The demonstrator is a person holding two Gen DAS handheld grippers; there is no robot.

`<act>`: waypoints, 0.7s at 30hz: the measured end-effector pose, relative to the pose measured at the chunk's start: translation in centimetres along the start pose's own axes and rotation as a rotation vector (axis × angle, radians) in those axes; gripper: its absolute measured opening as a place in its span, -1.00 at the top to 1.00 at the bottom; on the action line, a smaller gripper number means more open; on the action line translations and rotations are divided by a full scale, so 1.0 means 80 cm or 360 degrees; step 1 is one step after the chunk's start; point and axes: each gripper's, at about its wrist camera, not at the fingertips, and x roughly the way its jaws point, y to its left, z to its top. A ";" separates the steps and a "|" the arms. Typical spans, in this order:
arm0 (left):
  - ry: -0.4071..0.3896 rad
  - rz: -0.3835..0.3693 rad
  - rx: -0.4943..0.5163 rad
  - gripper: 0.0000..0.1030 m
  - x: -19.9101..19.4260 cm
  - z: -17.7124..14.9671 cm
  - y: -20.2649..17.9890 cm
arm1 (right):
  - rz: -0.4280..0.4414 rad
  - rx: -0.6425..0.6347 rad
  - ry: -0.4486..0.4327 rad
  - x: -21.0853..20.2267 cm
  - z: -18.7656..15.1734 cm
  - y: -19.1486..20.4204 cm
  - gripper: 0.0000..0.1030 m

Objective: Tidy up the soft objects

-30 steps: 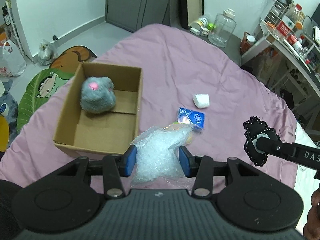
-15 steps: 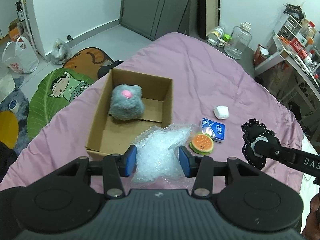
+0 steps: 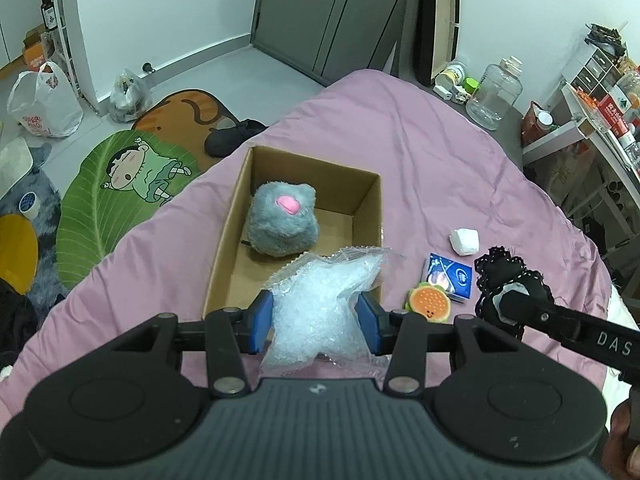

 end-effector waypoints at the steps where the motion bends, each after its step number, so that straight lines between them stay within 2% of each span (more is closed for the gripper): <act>1: 0.0004 0.0000 0.0003 0.13 0.002 0.002 0.002 | -0.0002 0.0001 0.0004 0.003 0.001 0.001 0.63; 15: 0.0088 -0.0041 -0.0028 0.12 0.047 0.028 0.023 | -0.0018 0.0016 0.0055 0.048 0.019 0.017 0.63; 21: 0.0147 -0.0004 -0.0029 0.12 0.071 0.036 0.026 | -0.0005 0.0015 0.0095 0.070 0.028 0.020 0.63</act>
